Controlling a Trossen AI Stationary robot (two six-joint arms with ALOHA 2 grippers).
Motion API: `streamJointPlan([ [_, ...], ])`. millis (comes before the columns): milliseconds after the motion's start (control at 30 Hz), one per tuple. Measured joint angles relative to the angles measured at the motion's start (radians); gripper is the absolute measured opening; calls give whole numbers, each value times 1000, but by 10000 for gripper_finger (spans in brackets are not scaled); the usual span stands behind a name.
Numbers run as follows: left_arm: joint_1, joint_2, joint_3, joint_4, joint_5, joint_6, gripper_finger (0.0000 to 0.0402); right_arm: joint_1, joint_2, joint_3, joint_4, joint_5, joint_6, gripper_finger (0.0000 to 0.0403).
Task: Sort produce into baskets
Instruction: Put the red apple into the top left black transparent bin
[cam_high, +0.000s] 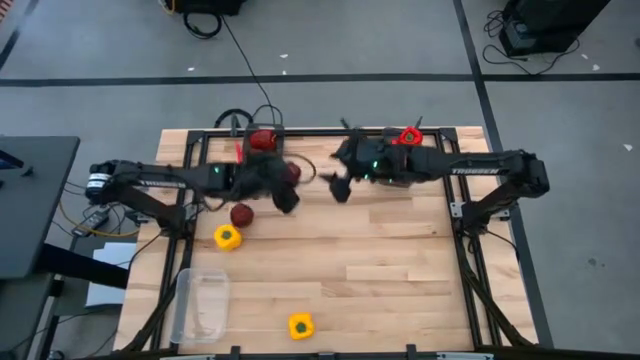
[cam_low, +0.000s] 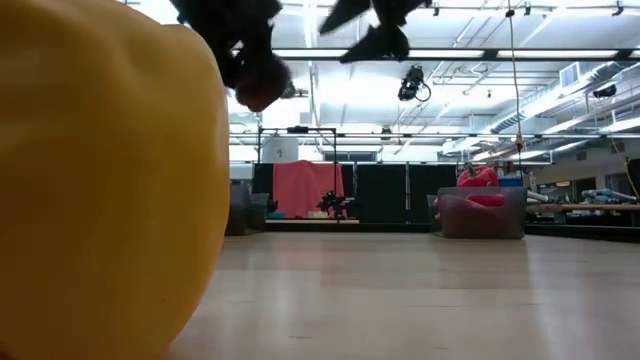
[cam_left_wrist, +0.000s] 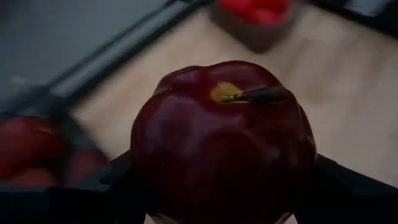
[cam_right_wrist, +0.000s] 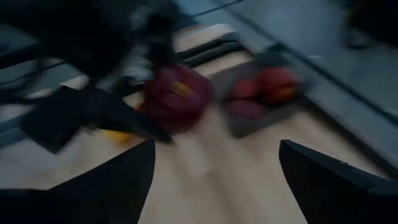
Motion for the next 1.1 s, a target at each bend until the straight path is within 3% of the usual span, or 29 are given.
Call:
streamJointPlan([
  [133,145,-10,-2,-89,-21,123,297,-53,-31,0,-3,-18,-35,342],
  [300,342,-8,-47,-36,70,225,297,-104,-34,-1,-25,-91,-79,330],
  [433,471,-8,-114,20,79,234,297,-132,-29,0,-65,-118,-73,322],
  [500,519,-7,-160,78,105,254,314,-138,-23,-1,-81,-126,-77,321],
  [667,586,-7,-241,179,152,173,386,-163,-23,-2,-94,-155,-80,323],
  [933,599,-7,-212,154,216,173,376,-205,-23,-2,-94,-213,-83,323],
  [1100,595,-9,-123,-18,289,199,372,-209,-23,-2,-97,-221,-82,323],
])
